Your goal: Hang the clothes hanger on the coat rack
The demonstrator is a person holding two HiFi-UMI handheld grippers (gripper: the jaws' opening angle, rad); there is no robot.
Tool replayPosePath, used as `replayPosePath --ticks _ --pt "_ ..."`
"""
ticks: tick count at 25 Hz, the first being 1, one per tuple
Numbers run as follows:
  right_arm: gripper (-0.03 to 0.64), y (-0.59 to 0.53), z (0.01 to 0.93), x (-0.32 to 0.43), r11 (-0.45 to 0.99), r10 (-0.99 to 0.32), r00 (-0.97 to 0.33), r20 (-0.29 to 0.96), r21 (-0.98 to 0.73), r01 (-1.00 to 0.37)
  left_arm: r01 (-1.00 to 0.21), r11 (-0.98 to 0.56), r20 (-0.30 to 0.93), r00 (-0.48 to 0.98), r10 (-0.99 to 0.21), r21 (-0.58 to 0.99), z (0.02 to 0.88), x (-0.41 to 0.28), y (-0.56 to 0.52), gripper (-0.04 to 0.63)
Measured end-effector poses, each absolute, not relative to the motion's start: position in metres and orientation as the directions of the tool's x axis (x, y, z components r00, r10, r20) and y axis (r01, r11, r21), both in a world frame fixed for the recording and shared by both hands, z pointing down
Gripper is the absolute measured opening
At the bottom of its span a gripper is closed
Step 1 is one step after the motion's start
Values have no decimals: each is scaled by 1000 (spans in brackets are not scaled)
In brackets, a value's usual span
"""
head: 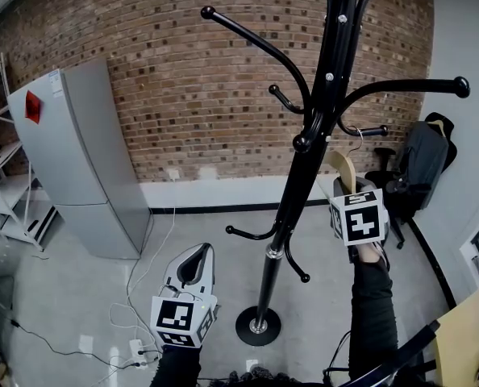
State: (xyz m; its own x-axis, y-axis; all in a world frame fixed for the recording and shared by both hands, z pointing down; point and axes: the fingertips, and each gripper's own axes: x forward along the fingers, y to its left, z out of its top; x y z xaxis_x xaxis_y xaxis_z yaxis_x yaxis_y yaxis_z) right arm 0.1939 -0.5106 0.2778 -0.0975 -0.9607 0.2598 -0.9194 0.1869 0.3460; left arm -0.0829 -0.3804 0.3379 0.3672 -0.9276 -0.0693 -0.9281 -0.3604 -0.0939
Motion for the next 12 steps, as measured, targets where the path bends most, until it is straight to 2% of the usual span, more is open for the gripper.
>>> replayPosePath --ticks 12 --pt "37 -512 276 190 190 -973 -124 197 367 -911 -924 -370 -51 376 -925 -99 341 -82 -376 9"
